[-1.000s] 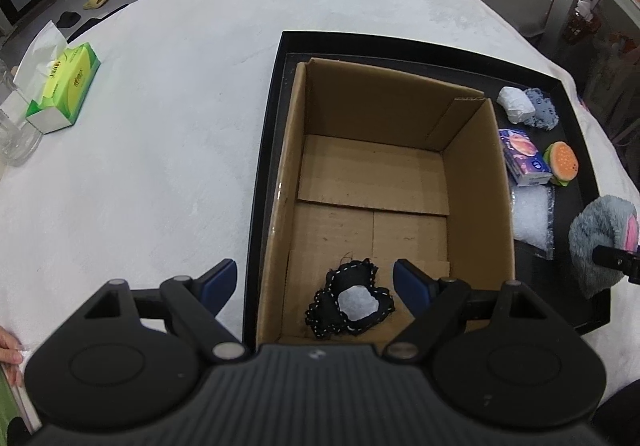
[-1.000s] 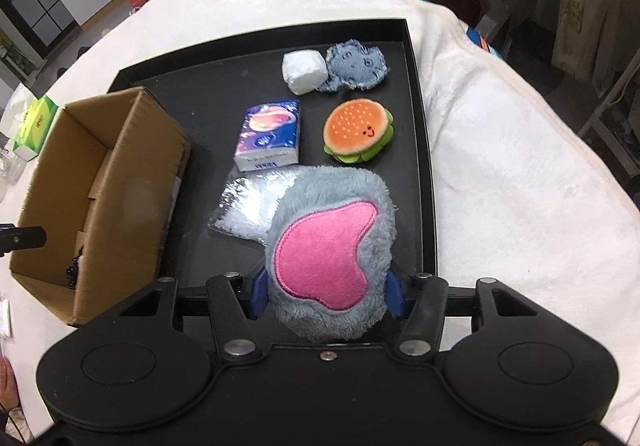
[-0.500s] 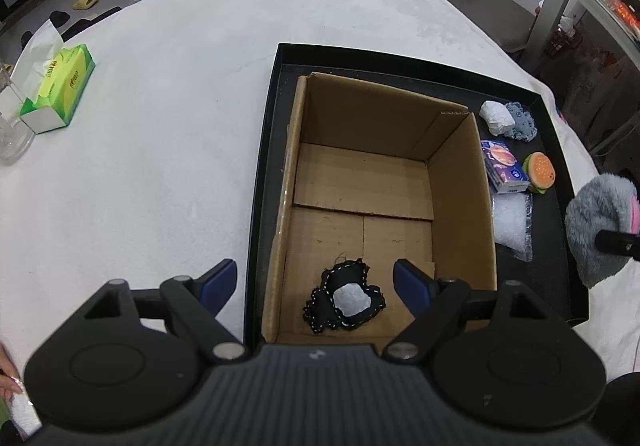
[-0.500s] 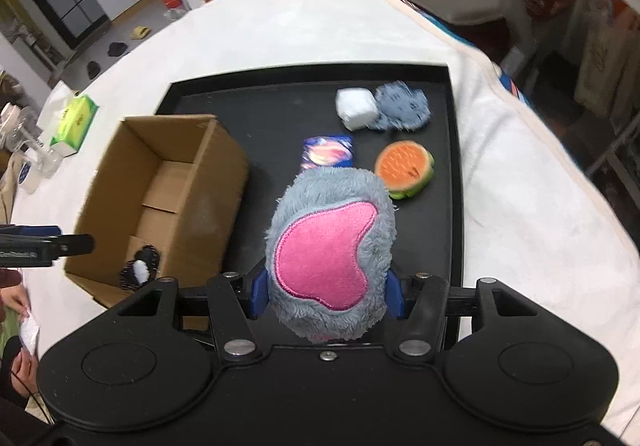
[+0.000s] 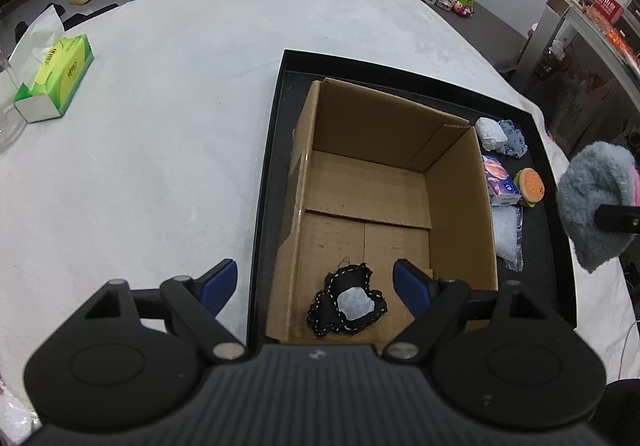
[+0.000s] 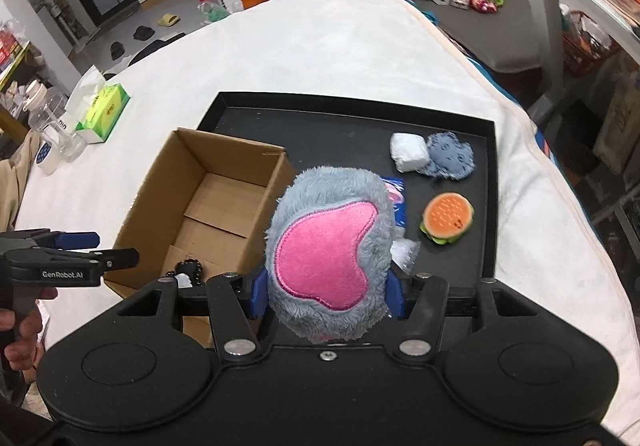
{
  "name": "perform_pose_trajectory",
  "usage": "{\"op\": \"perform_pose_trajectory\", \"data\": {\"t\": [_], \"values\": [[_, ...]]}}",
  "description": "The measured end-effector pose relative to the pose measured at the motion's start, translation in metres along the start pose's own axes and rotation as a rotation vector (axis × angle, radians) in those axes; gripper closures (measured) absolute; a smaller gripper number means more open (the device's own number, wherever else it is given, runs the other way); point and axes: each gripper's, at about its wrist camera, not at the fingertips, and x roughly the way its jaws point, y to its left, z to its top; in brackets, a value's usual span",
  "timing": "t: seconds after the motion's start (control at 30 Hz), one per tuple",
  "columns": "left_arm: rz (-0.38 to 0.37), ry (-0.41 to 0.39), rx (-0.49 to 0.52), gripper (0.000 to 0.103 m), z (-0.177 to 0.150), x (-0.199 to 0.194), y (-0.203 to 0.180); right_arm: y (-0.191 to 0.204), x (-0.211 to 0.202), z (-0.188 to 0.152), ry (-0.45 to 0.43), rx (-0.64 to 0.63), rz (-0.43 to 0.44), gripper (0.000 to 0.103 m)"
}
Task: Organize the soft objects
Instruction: 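Lower the grey plush into the cardboard box and release it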
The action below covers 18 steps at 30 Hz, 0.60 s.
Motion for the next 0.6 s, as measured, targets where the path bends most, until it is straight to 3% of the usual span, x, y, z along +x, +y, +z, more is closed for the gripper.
{"op": "perform_pose_trajectory", "data": {"t": [0.2,0.6], "values": [[-0.017,-0.049,-0.030,0.020,-0.002,-0.006,0.016,0.028,0.005,0.010,-0.001,-0.050,0.015,0.049],[-0.061,-0.050,-0.087,0.023,-0.011,0.000,0.042,0.073,0.026,0.025,0.019,-0.116,0.016,0.049]]}}
